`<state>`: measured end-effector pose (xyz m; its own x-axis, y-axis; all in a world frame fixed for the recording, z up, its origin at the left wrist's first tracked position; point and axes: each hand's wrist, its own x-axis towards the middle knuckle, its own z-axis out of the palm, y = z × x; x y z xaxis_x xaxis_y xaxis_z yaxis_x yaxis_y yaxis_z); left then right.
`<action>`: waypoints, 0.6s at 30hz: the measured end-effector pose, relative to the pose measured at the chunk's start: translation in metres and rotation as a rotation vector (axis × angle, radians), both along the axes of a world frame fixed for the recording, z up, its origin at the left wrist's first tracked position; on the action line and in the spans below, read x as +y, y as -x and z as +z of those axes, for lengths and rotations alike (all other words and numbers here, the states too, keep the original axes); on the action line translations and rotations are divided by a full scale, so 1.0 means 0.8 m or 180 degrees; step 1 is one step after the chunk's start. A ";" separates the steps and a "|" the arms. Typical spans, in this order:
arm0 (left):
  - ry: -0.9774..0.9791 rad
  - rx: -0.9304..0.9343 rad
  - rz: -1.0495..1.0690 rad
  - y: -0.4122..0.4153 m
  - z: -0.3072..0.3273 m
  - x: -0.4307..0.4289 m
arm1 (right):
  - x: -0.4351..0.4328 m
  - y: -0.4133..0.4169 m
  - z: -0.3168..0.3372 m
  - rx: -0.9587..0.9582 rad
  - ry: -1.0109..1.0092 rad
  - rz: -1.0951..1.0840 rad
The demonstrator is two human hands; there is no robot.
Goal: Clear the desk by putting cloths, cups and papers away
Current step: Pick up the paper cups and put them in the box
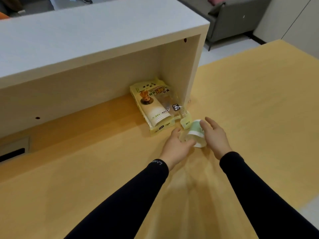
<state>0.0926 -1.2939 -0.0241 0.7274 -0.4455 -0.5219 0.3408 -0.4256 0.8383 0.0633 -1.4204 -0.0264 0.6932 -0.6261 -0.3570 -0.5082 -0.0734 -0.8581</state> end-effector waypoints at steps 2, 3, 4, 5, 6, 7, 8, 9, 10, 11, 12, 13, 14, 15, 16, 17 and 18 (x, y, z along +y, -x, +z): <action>0.0260 0.0057 0.0063 -0.006 -0.009 -0.005 | 0.006 -0.010 -0.006 -0.0014 -0.0014 0.0026; 0.0325 0.0013 0.0133 -0.008 -0.013 -0.005 | 0.012 -0.016 -0.007 -0.0030 -0.0036 0.0050; 0.0369 -0.0050 0.0239 -0.009 -0.015 -0.001 | 0.017 -0.021 -0.006 -0.0045 -0.0099 0.0073; 0.0395 -0.0121 0.0381 -0.011 -0.015 0.003 | 0.023 -0.026 -0.003 -0.0047 -0.0218 0.0095; 0.0402 -0.0191 0.0530 -0.014 -0.014 0.009 | 0.028 -0.030 0.001 -0.0035 -0.0394 0.0121; 0.0385 -0.0281 0.0653 -0.018 -0.010 0.015 | 0.035 -0.034 0.006 -0.0007 -0.0575 0.0175; 0.0365 -0.0382 0.0737 -0.022 -0.006 0.022 | 0.041 -0.036 0.012 0.0040 -0.0703 0.0271; 0.0354 -0.0482 0.0747 -0.025 0.000 0.030 | 0.048 -0.038 0.017 0.0086 -0.0765 0.0397; 0.0356 -0.0562 0.0722 -0.028 0.007 0.038 | 0.056 -0.039 0.023 0.0101 -0.0797 0.0530; 0.0363 -0.0618 0.0692 -0.030 0.015 0.047 | 0.063 -0.038 0.028 0.0068 -0.0809 0.0672; 0.0392 -0.0636 0.0694 -0.030 0.023 0.055 | 0.071 -0.036 0.035 -0.0016 -0.0805 0.0806; 0.0406 -0.0641 0.0723 -0.030 0.032 0.064 | 0.079 -0.033 0.042 -0.0124 -0.0780 0.0908; 0.0413 -0.0639 0.0770 -0.027 0.041 0.072 | 0.086 -0.029 0.050 -0.0211 -0.0752 0.0964; 0.0416 -0.0655 0.0827 -0.023 0.051 0.080 | 0.094 -0.024 0.058 -0.0275 -0.0732 0.0991; 0.0445 -0.0674 0.0889 -0.018 0.059 0.089 | 0.102 -0.019 0.067 -0.0328 -0.0710 0.1014; 0.0465 -0.0711 0.0946 -0.011 0.067 0.098 | 0.111 -0.013 0.075 -0.0377 -0.0691 0.1048; 0.0491 -0.0774 0.1000 -0.004 0.074 0.106 | 0.119 -0.007 0.084 -0.0428 -0.0687 0.1071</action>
